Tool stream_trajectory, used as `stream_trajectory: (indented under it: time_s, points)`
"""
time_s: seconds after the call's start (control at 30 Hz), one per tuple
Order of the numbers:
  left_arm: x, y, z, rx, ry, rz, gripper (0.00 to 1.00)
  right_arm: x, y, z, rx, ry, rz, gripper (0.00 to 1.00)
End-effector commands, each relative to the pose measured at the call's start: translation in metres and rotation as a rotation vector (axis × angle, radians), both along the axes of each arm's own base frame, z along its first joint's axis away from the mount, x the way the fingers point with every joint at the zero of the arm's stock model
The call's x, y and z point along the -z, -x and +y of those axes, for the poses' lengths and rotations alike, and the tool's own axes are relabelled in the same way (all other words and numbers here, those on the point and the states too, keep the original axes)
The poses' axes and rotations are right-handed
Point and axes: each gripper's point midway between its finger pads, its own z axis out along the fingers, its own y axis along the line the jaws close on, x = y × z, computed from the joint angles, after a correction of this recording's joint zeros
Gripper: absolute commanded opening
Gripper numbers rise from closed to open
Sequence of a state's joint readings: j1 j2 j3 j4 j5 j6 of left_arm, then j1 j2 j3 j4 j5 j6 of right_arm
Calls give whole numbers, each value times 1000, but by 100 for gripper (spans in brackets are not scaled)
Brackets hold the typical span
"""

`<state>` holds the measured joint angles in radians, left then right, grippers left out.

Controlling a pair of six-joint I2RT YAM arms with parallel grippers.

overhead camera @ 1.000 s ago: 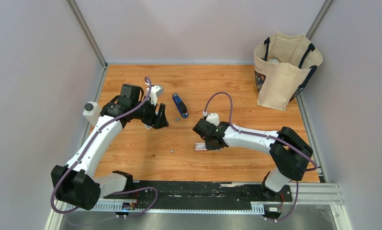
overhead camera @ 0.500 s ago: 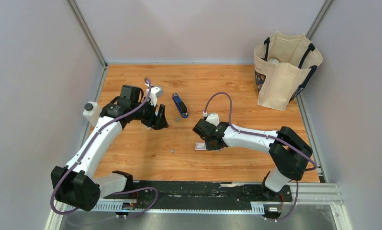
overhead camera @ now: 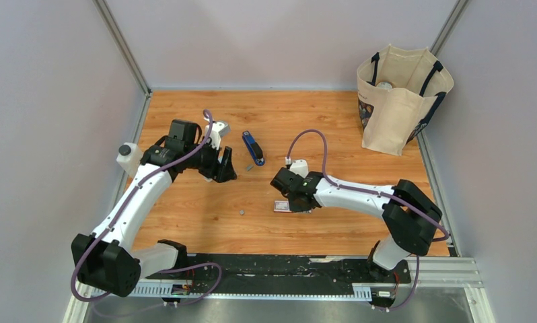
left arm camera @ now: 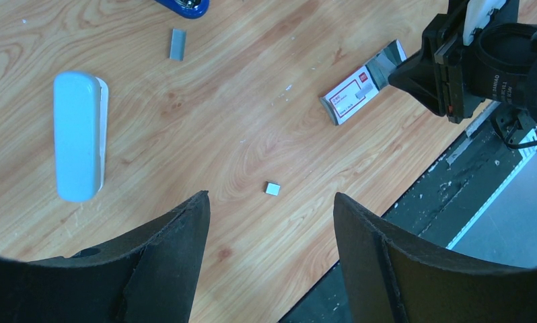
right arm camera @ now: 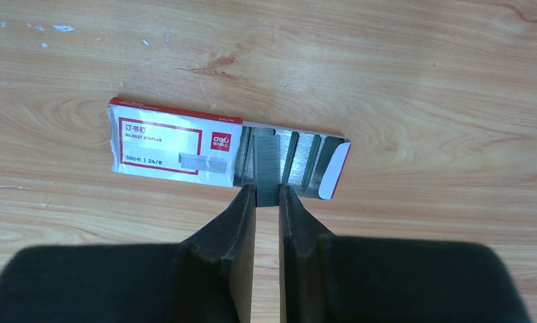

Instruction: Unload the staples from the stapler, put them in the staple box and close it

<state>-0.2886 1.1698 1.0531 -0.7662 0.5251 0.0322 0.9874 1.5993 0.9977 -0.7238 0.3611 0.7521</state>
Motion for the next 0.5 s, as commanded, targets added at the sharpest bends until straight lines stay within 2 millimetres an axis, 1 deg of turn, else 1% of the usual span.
stream_trajectory:
  time_s: [0.0, 0.17, 0.37, 0.47]
  points:
    - [-10, 1, -4, 33, 19, -55, 75, -28, -9, 12, 17, -60, -64, 5]
    - [-10, 1, -4, 33, 20, -56, 75, -26, -4, 12, 13, -60, -58, 5]
    - [-12, 0, -3, 31, 21, -63, 75, -17, 1, 9, 26, -57, -33, 5]
    - [-11, 1, -3, 30, 20, -61, 75, -17, 1, 9, 29, -60, -33, 5]
